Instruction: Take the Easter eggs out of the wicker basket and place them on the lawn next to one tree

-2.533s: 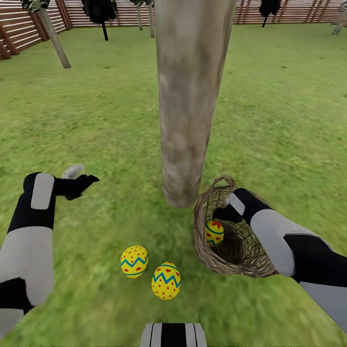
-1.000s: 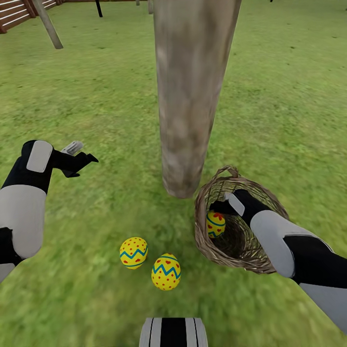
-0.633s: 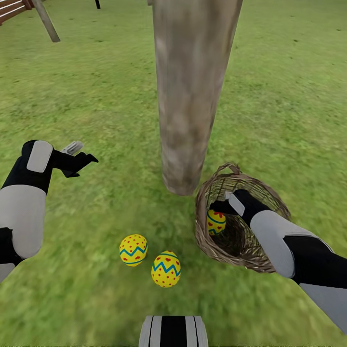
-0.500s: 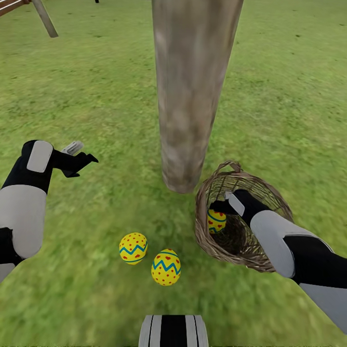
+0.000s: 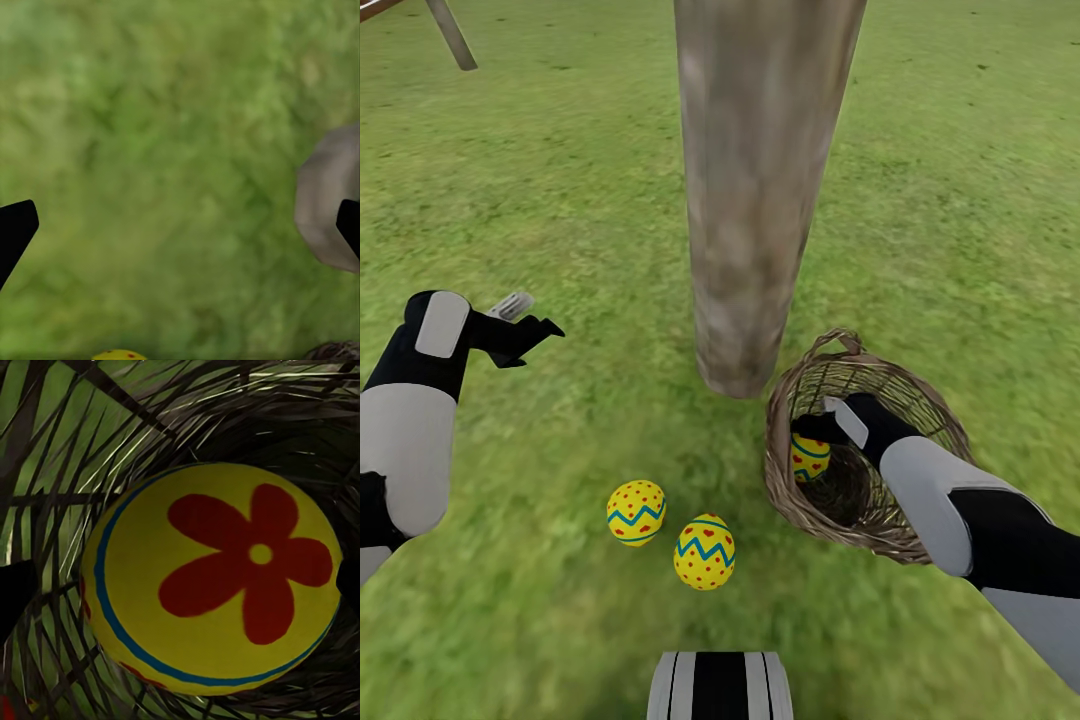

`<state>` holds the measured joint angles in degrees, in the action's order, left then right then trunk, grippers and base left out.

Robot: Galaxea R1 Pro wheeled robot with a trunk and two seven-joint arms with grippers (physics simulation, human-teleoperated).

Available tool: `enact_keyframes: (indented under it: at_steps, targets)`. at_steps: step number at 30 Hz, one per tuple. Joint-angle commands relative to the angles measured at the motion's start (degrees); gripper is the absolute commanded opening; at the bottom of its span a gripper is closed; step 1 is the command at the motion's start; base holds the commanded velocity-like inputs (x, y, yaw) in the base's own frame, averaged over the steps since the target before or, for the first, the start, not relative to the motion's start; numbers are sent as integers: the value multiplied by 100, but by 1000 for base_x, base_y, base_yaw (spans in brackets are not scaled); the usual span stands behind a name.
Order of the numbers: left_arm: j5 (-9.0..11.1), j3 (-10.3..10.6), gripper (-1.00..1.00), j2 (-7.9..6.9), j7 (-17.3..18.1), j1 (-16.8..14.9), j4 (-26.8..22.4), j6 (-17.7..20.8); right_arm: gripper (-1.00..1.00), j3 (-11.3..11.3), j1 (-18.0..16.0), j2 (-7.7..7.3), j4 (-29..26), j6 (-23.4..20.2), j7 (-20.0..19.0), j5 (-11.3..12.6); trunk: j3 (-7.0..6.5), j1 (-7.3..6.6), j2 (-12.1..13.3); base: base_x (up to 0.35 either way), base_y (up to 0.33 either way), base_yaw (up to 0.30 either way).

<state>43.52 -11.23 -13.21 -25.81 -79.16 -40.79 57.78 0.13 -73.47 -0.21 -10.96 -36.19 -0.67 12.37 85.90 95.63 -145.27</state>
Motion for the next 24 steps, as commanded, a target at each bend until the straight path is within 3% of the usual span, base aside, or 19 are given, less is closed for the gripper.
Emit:
enact_keyframes:
  at_steps: [1,5,11,24]
  targets:
    - [60,-9,100,2,-55,-3,-6,14,100,3,-1,-6,-9,-28,-9,8,4,-1,-1,0,0,0]
    - [55,-6,100,-1,-61,-3,-7,14,100,4,-1,-13,-11,-28,-11,6,4,-1,-1,0,0,0]
    - [44,-2,100,2,-72,-3,-8,14,100,5,-1,-14,-11,-30,-12,5,137,15,-9,0,0,0]
    - [51,-2,100,-6,-64,-3,-8,14,100,3,-1,-9,-20,-27,19,-125,137,15,-9,0,0,0]
